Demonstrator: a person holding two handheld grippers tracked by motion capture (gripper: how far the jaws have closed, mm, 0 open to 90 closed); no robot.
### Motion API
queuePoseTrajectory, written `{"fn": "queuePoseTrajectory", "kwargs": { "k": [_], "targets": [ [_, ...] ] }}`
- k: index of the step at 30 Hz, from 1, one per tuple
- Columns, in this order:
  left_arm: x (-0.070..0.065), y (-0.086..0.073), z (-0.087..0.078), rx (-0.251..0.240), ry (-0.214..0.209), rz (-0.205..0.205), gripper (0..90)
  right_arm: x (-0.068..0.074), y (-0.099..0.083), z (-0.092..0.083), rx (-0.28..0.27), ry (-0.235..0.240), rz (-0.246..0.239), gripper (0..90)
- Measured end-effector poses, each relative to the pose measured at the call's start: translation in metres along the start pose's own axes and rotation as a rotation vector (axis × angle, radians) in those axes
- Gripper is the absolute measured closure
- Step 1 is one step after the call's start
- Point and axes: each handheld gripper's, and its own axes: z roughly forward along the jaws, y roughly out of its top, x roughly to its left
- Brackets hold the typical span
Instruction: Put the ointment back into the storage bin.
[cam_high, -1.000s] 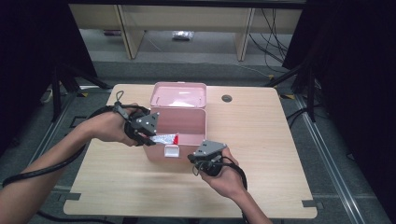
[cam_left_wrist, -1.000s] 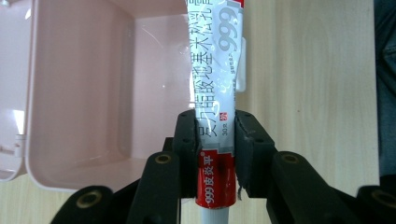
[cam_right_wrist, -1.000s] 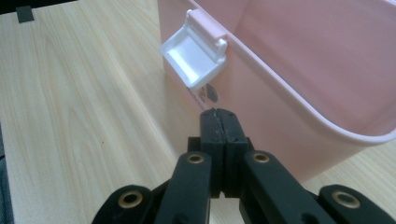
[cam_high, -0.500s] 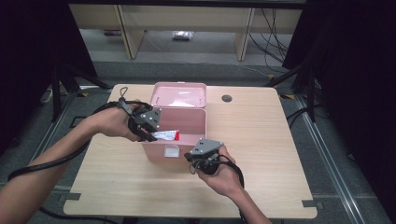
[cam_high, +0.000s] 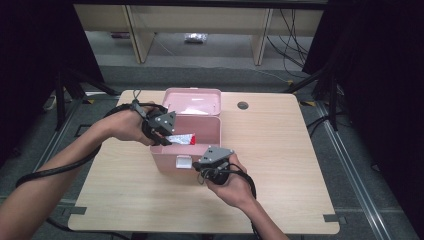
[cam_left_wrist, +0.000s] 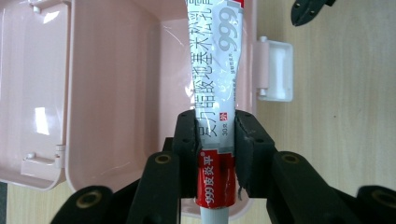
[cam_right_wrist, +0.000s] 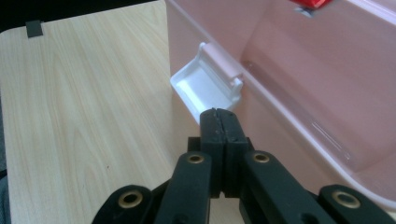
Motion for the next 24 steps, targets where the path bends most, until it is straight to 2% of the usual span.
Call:
{"fn": "queuePoseTrajectory", "kwargs": {
  "k": [1,4,5,6,7,8,9,13,14,15,16,17,18,19,21,24],
  "targets": [
    [0.000,0.000,0.001,0.002,0.000,-0.001,71.8,-0.002,0.001,0.000,-0.001,0.004,-0.024,90.0],
    [0.003,0.002,0.004,0.011,-0.004,0.008,71.8,0.000,0.002,0.002,-0.005,0.000,0.007,90.0],
    [0.002,0.002,0.005,0.001,-0.005,-0.006,71.8,0.001,0.002,0.001,0.004,0.008,0.010,90.0],
    [0.003,0.002,0.007,0.006,-0.006,-0.003,71.8,0.000,0.003,0.002,-0.002,0.006,0.001,90.0],
    [0.003,0.002,0.008,0.007,-0.007,-0.006,71.8,0.001,0.003,0.004,-0.007,0.001,0.014,90.0],
    [0.004,0.002,0.009,0.007,-0.005,-0.005,71.8,0.001,0.004,0.005,-0.015,0.005,-0.006,90.0],
    [0.005,0.003,0.009,0.008,-0.008,-0.009,71.8,0.001,0.004,0.005,-0.015,0.003,0.003,90.0],
    [0.008,0.003,0.012,0.021,-0.010,-0.002,71.8,0.001,0.008,0.007,-0.020,-0.003,-0.018,90.0],
    [0.007,0.003,0.014,0.010,-0.010,-0.014,71.8,0.001,0.009,0.007,-0.020,-0.002,-0.026,90.0],
    [0.008,0.003,0.014,0.021,-0.012,-0.003,71.8,0.001,0.010,0.008,-0.026,-0.004,-0.036,90.0],
    [0.009,0.003,0.014,0.021,-0.013,-0.007,71.8,0.002,0.010,0.009,-0.016,0.001,-0.005,90.0],
    [0.009,0.003,0.015,0.024,-0.013,-0.005,71.8,0.002,0.011,0.008,-0.007,0.006,-0.013,90.0],
    [0.010,0.002,0.017,0.026,-0.009,-0.004,71.7,0.001,0.011,0.011,-0.030,-0.002,-0.036,90.0],
    [0.011,0.002,0.017,0.025,-0.005,-0.006,71.7,0.003,0.011,0.011,-0.019,0.004,-0.006,90.0],
    [0.012,0.001,0.019,0.016,-0.006,-0.017,71.7,0.001,0.012,0.013,-0.027,-0.004,-0.041,90.0],
    [0.014,0.000,0.022,0.033,-0.008,-0.012,71.8,0.001,0.014,0.013,-0.019,0.004,-0.043,90.0]
  ]
}}
